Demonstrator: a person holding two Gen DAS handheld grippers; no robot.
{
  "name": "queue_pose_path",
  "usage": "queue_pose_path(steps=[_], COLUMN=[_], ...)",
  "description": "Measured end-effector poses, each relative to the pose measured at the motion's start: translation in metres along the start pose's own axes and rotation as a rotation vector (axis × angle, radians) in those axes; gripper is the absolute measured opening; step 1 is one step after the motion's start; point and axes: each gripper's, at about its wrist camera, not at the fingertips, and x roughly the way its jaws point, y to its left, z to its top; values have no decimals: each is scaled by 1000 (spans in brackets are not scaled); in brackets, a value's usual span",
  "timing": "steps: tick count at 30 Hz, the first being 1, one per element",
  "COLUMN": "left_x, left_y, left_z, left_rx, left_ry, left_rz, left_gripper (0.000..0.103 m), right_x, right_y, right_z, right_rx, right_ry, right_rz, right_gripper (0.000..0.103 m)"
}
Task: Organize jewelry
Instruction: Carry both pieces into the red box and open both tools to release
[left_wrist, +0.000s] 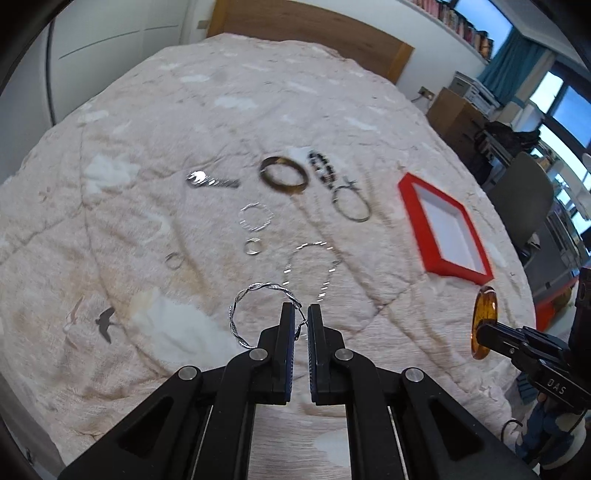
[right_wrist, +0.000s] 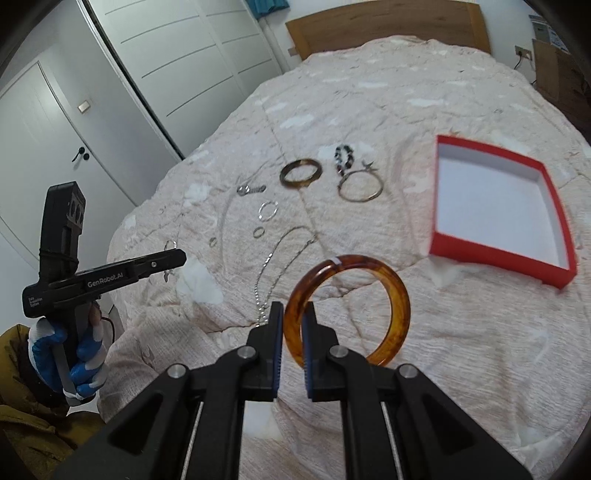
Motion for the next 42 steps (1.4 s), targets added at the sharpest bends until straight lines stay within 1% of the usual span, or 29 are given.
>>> queue_pose_path(steps=[4,9,14,17,22,26,31,37,42], left_x=[4,33,73,98,136,165,198,222,229], left_y=[-44,-112,-170,-191,-213,-225,-233,-235,-231], left_z=[14,29,47,60,72,77,78,75,71], left_rx=[83,183,247,254,268,282,306,335,349], left_ry=[-3,16,32,47,81,113,154,196,217], left_rz=[-29,-64,-68,-70,-76,-77,-68,-51,-43], left_gripper=[6,6,6,6,6,6,6,6,7], right_x=[-25,-50,-52,-42,-10,17,39,54,62], right_y=[-29,-86,-133,-159,-191,-210,-225,-234,-235], right_z=[5,14,36,51,70,74,75,74,72], right_rx=[33,81,81,73,70,80,95,95,93], right_ry=[-51,-89,-78,-52,-1,44,78,110,135], right_rz=[-46,-120,-178,-201,-216,-223,-239,-251,-264], right_gripper=[9,9,9,9,9,9,9,9,11])
